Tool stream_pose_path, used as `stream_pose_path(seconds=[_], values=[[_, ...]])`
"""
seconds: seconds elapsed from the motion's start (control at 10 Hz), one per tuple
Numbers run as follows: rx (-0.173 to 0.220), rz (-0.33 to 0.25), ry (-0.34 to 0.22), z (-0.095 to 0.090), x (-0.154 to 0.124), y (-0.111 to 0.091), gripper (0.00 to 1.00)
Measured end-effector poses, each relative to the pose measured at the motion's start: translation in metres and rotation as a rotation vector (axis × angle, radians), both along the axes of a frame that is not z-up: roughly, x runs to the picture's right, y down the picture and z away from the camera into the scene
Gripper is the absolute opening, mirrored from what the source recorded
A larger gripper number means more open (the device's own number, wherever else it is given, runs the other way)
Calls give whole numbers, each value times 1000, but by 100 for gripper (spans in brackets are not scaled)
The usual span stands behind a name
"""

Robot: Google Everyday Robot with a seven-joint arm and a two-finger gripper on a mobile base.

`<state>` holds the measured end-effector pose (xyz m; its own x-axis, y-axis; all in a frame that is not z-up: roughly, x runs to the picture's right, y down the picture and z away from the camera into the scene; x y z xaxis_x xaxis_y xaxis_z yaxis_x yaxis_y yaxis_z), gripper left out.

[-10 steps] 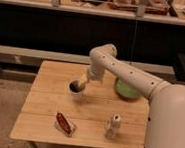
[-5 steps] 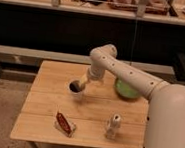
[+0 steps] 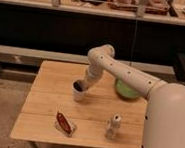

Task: Place the ceramic cup in the ceramic bowl

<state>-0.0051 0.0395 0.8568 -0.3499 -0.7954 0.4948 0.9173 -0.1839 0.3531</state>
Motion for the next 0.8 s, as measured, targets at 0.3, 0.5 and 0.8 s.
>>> stream_pose_path(seconds=[0.3,0.5,0.8], values=[[-16,17,-30,-4,-9,0,10],[-15,50,-46,-7,-10,-8,10],[-15,105,-71,-19,-3,-26,10]])
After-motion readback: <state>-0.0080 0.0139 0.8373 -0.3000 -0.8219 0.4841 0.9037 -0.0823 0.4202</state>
